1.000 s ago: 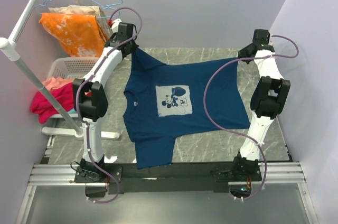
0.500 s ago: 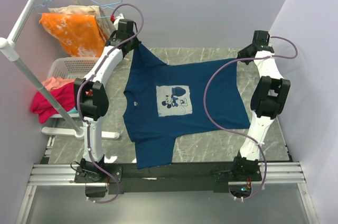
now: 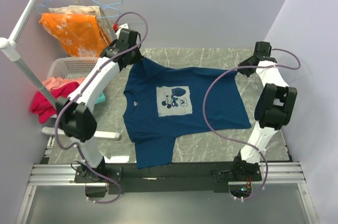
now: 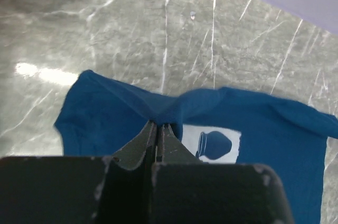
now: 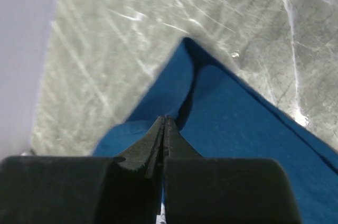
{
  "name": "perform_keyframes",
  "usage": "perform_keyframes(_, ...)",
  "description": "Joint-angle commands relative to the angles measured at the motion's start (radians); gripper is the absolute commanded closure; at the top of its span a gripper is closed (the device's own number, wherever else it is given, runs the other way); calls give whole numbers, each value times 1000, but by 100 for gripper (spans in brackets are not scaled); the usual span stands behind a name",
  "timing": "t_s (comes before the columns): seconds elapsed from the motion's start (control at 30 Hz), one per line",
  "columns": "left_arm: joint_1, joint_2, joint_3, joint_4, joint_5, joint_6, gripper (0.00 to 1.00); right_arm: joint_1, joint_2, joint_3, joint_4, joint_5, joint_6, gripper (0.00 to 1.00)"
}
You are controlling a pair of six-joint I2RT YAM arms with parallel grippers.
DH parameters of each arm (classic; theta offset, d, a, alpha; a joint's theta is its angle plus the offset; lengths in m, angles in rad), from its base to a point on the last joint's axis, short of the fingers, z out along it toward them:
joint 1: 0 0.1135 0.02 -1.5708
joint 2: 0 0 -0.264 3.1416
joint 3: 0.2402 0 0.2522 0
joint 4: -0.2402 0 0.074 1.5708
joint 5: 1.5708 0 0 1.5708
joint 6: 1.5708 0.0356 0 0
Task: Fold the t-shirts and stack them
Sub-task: Fold the tshirt
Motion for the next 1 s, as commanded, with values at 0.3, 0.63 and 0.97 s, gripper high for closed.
perform_keyframes(0.3,-60,-267,-288,-83,-148,-90,99,-10,-261,-209,53,19,-10,100)
perform_keyframes(0.63,-94,-327,-451,-112,-148,-161,99,-4,-399,-430,15,79,19,100)
perform_keyframes(0.97,-103,-318,-480,-193,-172,-247,99,-4,-429,-543,-45,162,94,100)
